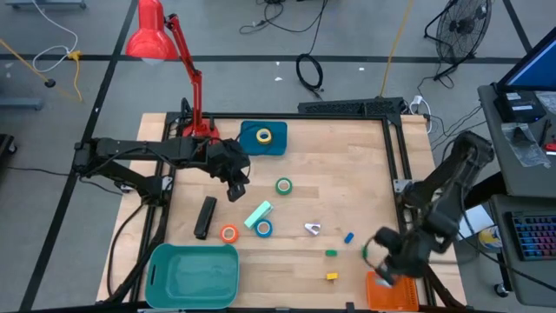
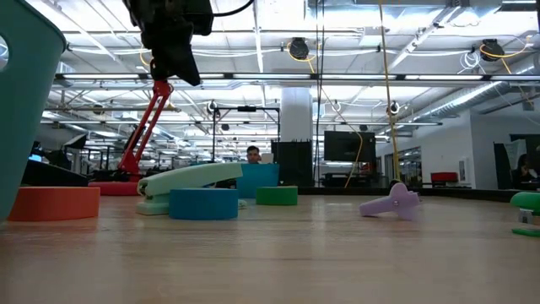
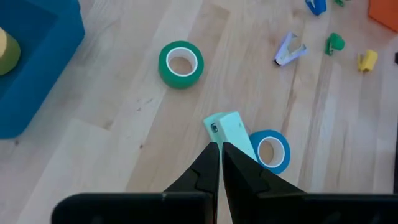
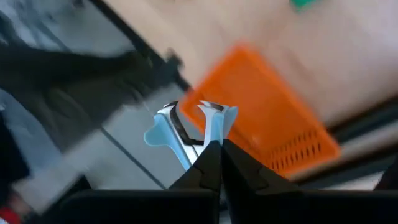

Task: Pick and place Stapler, Stapler remover, tape
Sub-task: Put the light blue staple remover into the orange bin

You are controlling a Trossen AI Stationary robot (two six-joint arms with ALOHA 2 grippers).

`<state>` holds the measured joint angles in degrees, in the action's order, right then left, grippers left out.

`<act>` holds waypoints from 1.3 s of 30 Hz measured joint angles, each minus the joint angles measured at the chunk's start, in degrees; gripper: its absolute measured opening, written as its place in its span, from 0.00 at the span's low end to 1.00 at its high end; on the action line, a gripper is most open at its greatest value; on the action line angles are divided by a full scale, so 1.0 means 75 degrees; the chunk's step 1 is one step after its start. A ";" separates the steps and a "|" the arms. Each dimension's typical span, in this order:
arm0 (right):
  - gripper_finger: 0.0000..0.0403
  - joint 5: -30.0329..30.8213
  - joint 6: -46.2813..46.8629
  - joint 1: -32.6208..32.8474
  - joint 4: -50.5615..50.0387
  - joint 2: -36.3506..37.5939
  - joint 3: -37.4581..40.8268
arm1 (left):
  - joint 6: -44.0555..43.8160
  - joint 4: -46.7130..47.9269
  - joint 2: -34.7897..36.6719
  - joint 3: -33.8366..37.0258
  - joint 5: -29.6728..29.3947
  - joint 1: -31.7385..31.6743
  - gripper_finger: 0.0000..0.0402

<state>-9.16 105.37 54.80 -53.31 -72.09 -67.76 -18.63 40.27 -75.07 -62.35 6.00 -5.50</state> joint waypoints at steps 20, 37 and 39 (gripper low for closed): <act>0.00 -0.1007 -0.0217 0.1163 0.0022 -0.2307 0.0001 | 0.0044 0.0074 0.0000 0.0000 0.0054 0.0003 0.05; 0.00 -0.1004 -0.2933 0.1675 -0.0115 -0.2397 0.0019 | 0.0021 0.0766 0.0000 0.0000 0.0140 0.0003 0.05; 0.00 -0.1007 -0.3132 0.1764 -0.0115 -0.2397 0.0019 | 0.0017 0.0853 0.0000 0.0000 0.0140 0.0003 0.05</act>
<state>-16.71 81.88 68.04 -54.17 -90.06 -67.61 -18.50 46.67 -75.07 -62.35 7.05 -5.48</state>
